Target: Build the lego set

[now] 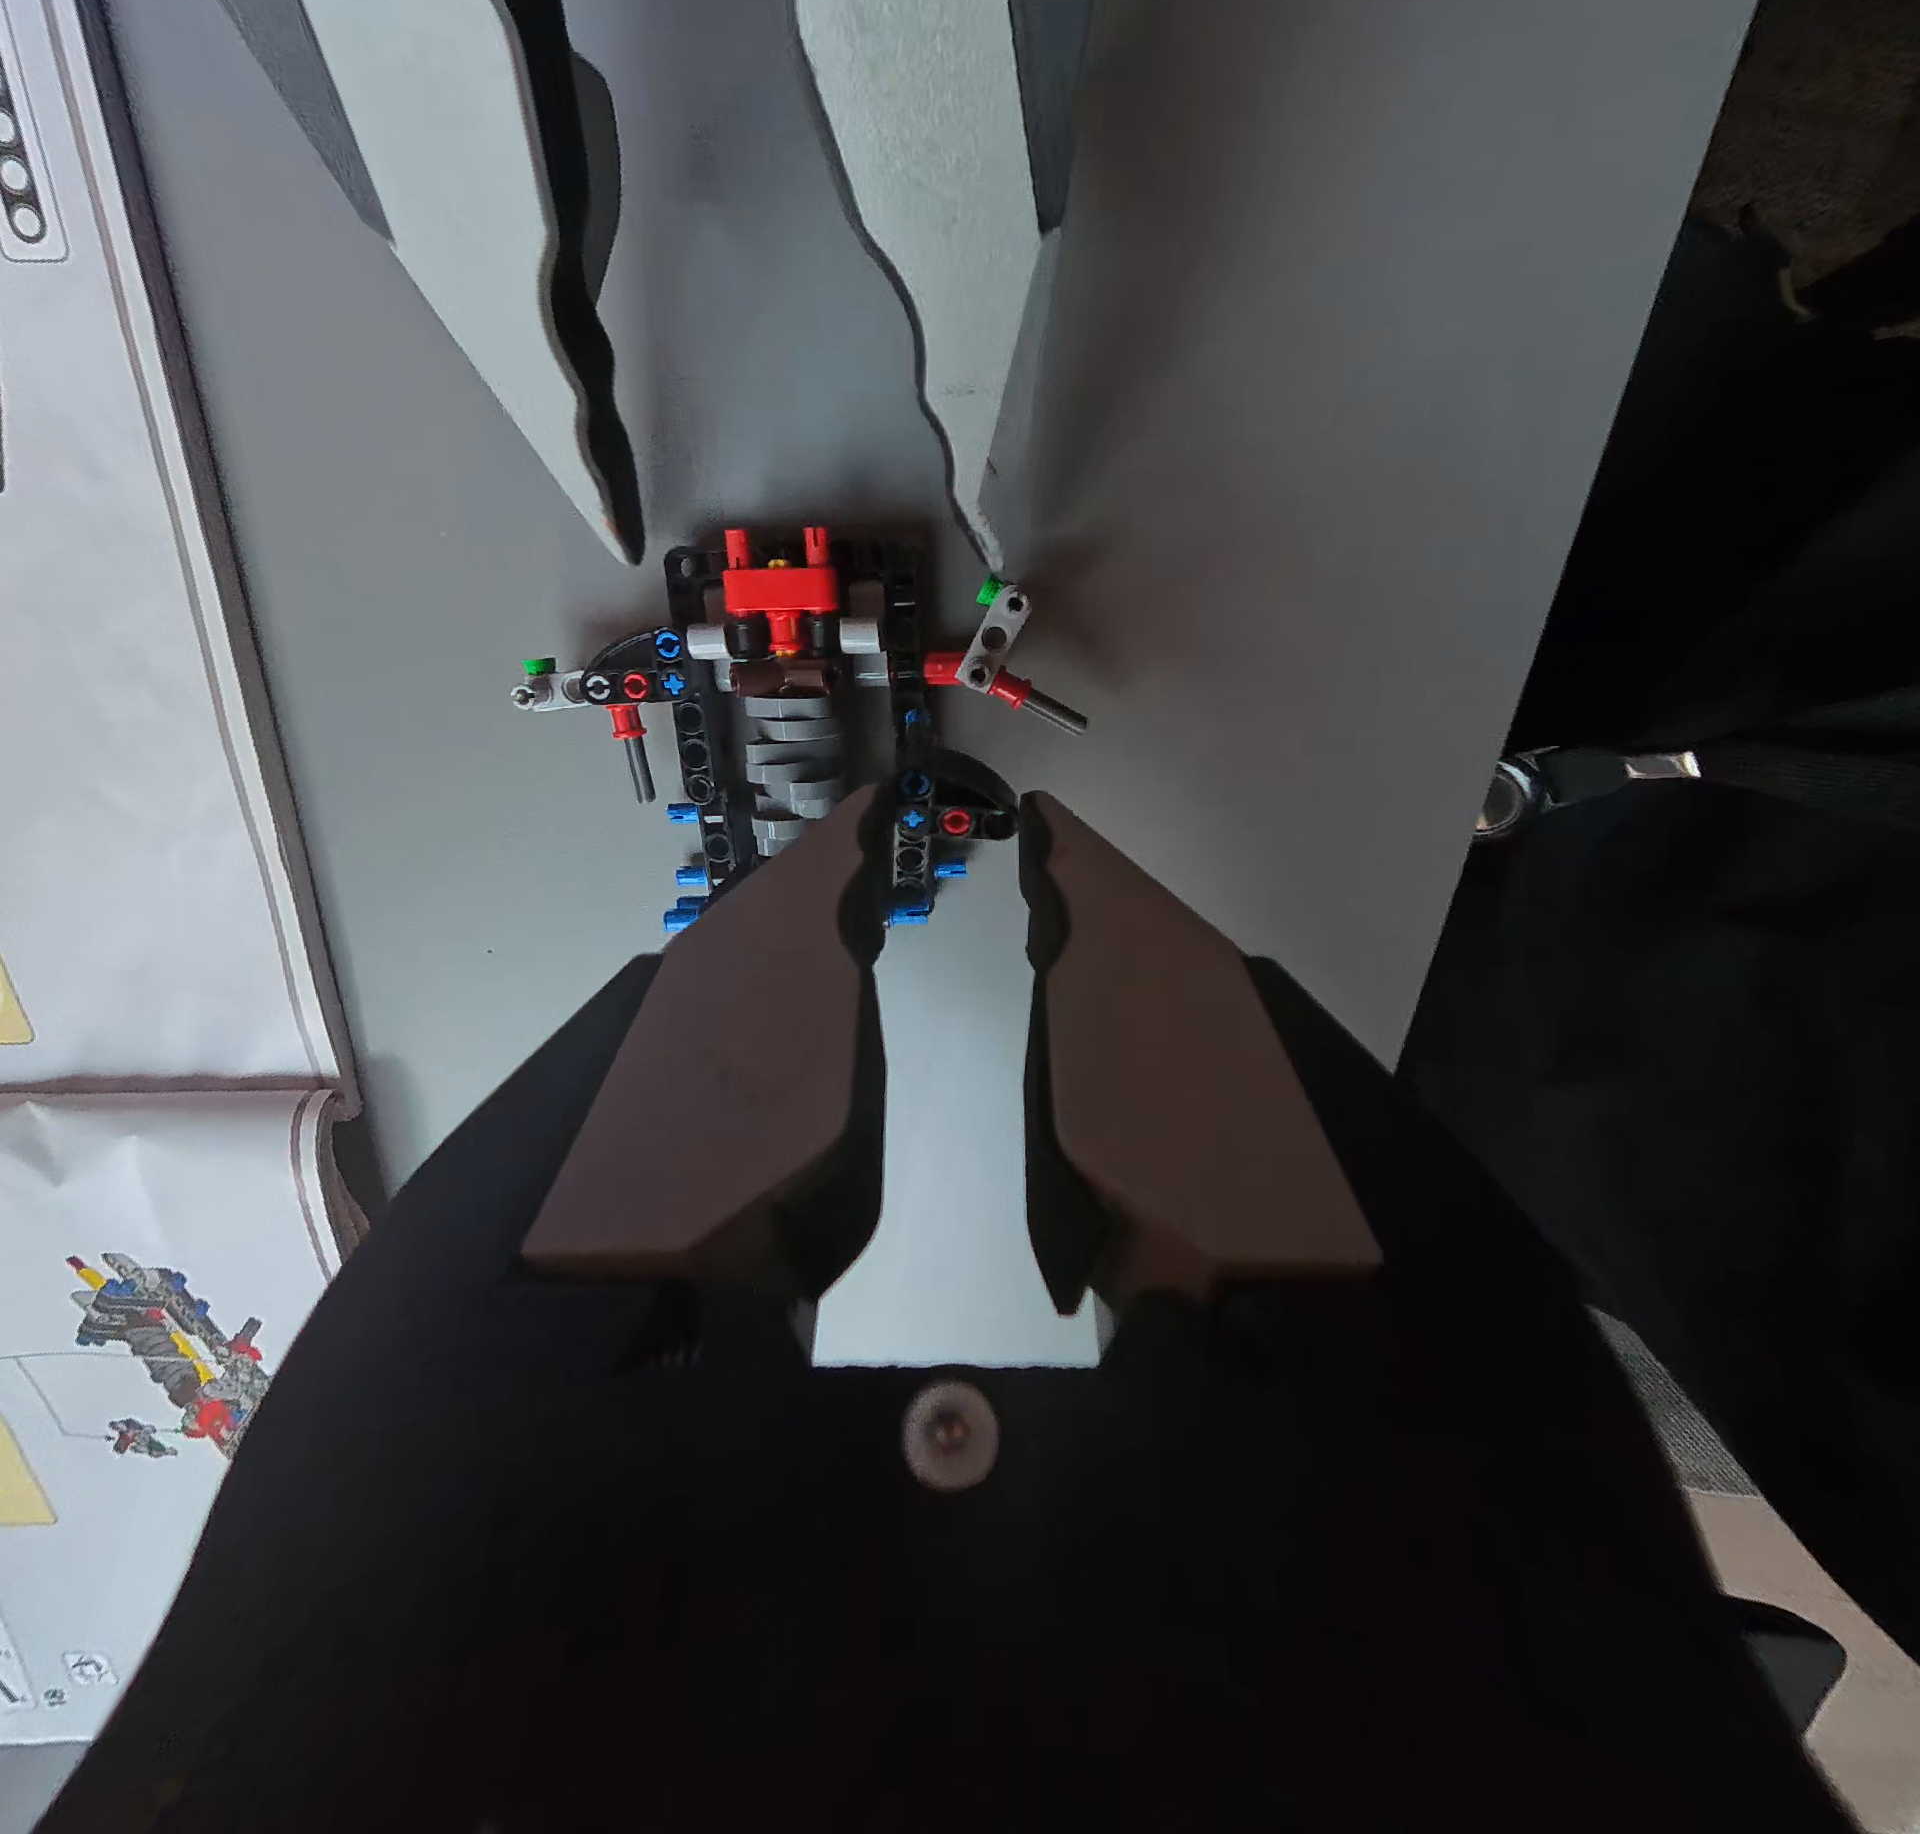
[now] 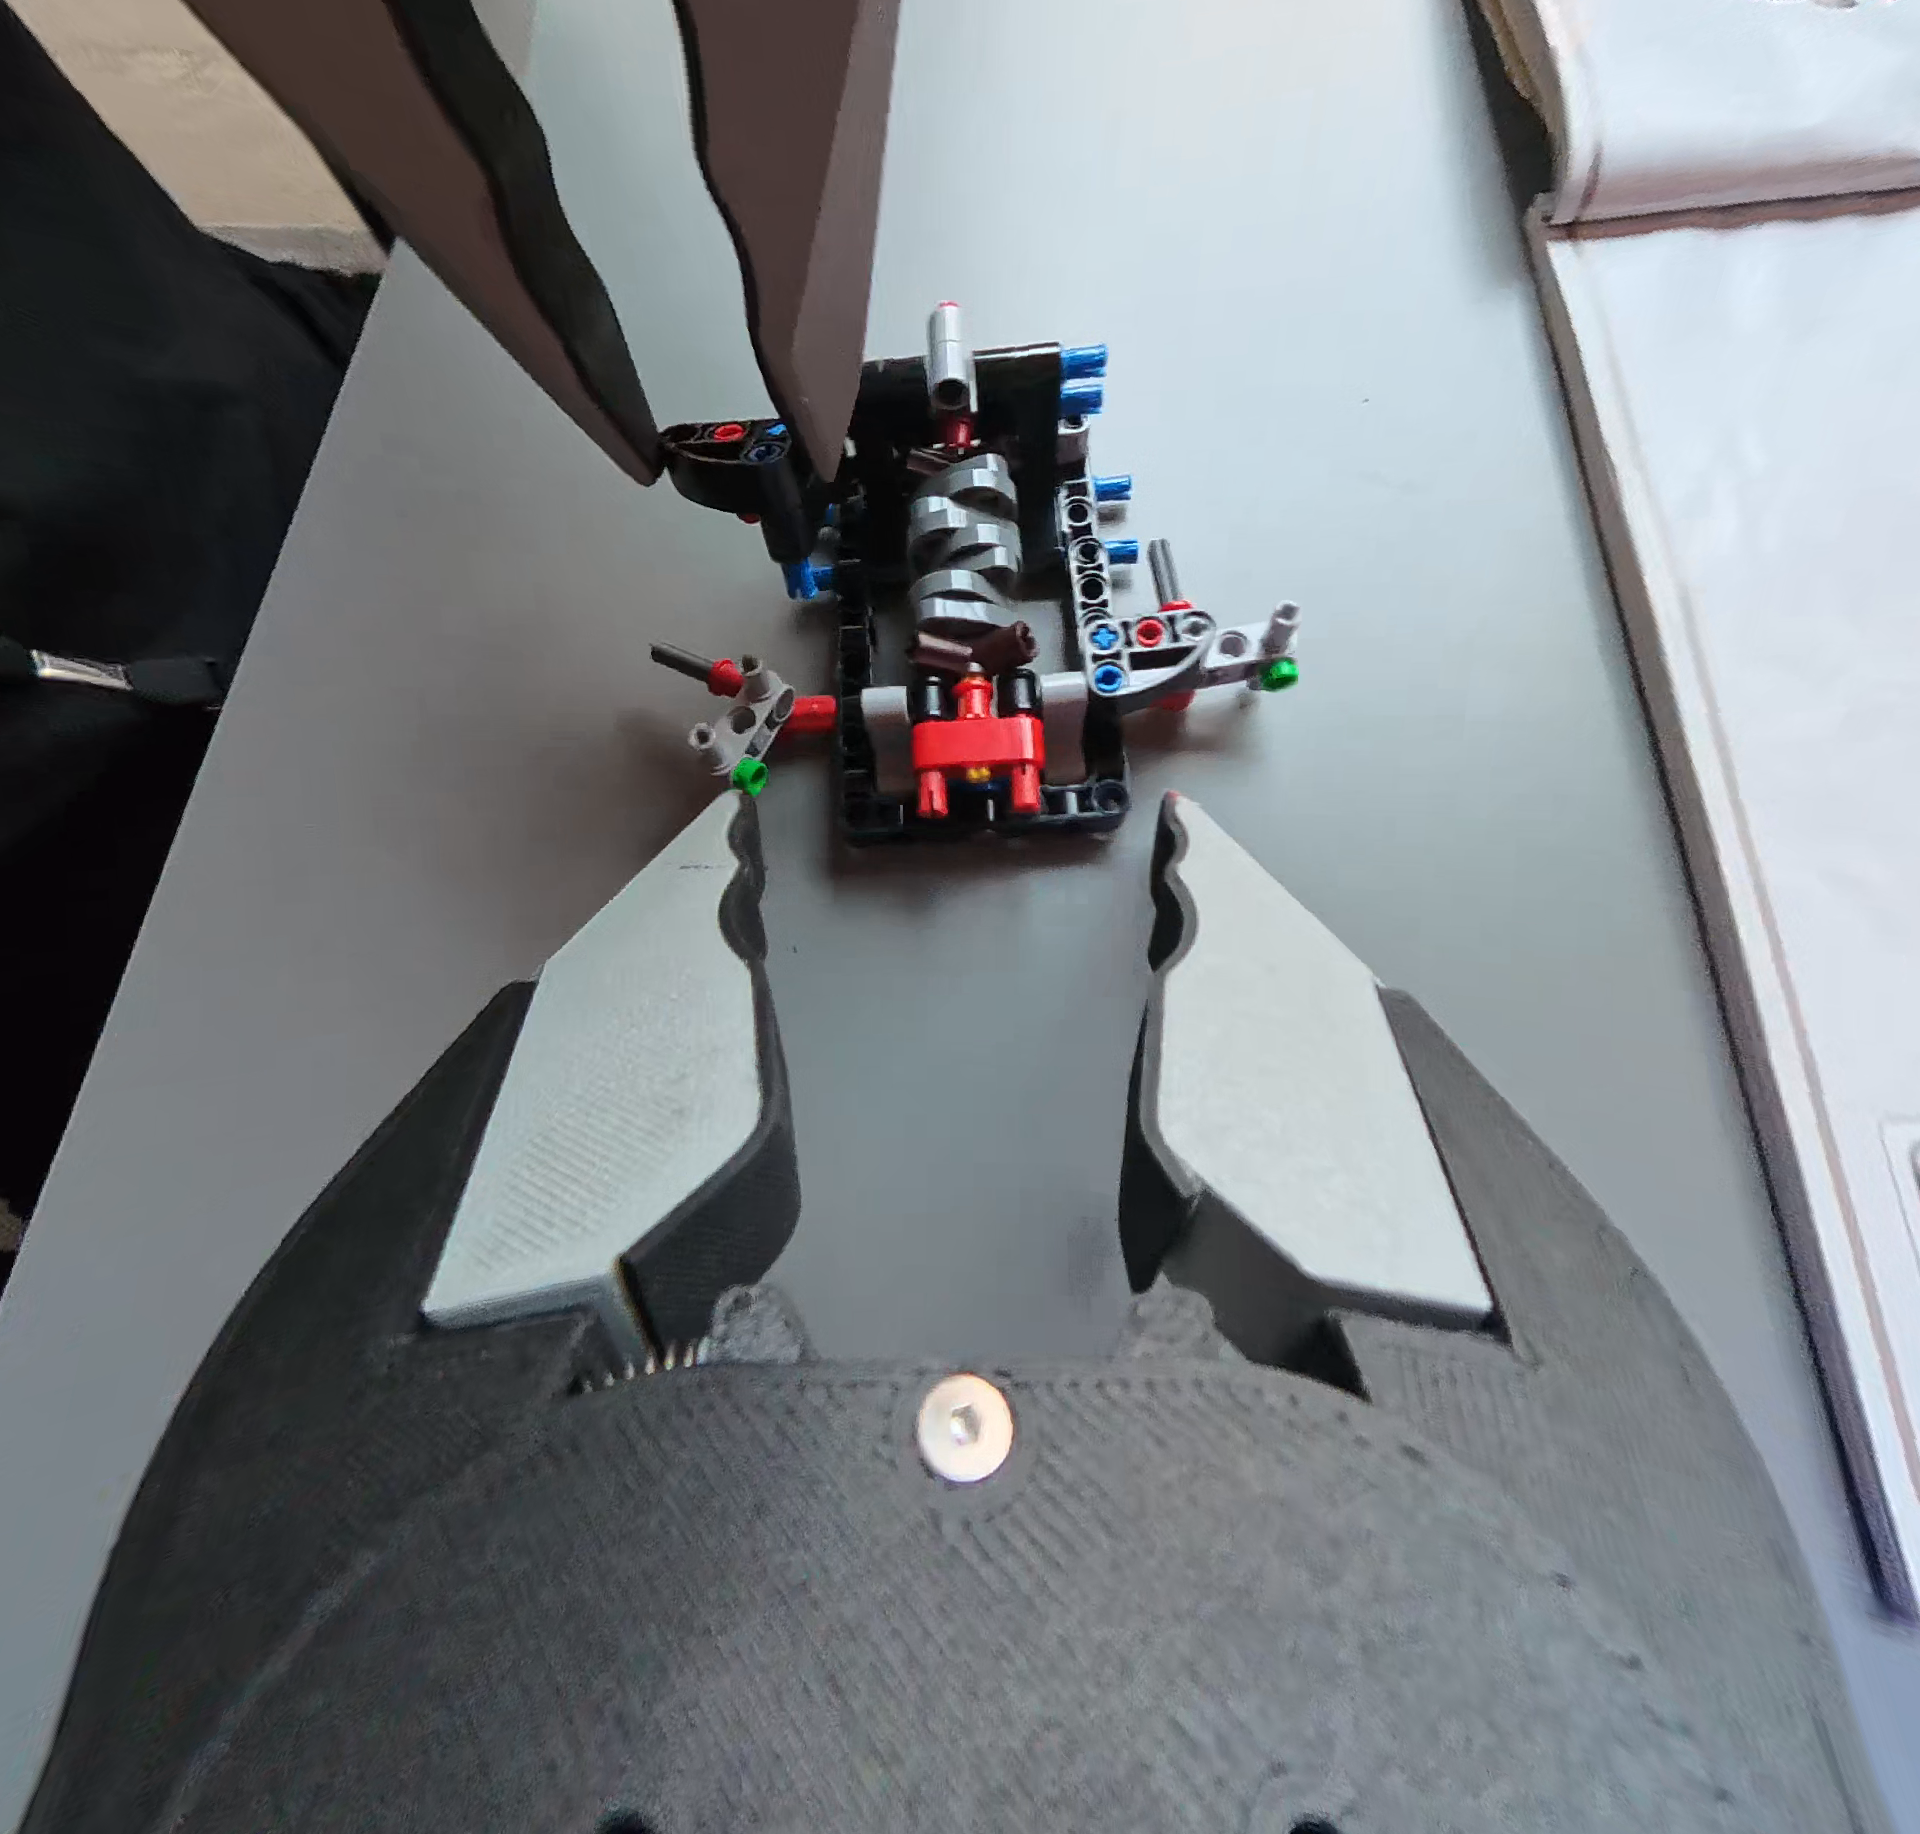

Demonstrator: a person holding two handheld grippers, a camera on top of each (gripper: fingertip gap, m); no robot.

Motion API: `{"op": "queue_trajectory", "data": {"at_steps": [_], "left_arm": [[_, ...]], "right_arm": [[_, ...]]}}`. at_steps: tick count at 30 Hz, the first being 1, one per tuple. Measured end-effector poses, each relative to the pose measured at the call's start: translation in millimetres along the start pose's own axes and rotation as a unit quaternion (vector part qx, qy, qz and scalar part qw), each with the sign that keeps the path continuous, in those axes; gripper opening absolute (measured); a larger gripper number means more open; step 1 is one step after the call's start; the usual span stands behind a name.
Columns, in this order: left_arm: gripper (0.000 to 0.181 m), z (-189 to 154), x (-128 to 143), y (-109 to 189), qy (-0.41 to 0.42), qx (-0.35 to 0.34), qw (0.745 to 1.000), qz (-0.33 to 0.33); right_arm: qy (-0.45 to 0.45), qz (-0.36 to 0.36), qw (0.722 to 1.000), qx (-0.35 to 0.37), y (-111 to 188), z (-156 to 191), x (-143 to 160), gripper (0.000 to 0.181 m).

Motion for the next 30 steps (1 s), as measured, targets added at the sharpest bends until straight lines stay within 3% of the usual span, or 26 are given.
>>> {"op": "queue_trajectory", "data": {"at_steps": [3, 5, 8, 13, 30], "left_arm": [[0.020, -3, -1, 0, -0.005, 0.004, 1.000, -0.002], [0.021, -2, 1, -1, -0.009, 0.002, 1.000, 0.002], [0.020, -7, -1, 2, -0.022, 0.012, 1.000, -0.003], [0.020, -13, -4, -4, -0.055, 0.006, 0.998, 0.006], [0.020, -15, -1, -17, -0.060, -0.007, 0.998, 0.018]], "right_arm": [[0.016, 0.010, 1.000, -0.015, -10, 3, 3, 0.073], [0.007, 0.017, 1.000, -0.025, -8, 8, 3, 0.060], [0.006, 0.008, 0.999, -0.033, -8, 17, 2, 0.065], [0.014, 0.008, 1.000, 0.010, -13, 12, 3, 0.054], [0.020, 0.008, 0.999, 0.035, -17, 12, 2, 0.054]]}}
Point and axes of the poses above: each gripper's, where its closed fingertips meet, y back along the fingers, x out of its underside, z = x × y across the jaws, the point moved 2 cm from there along y, back along the fingers, and after that the axes turned 12 degrees about -x, right-handed, at the moved point
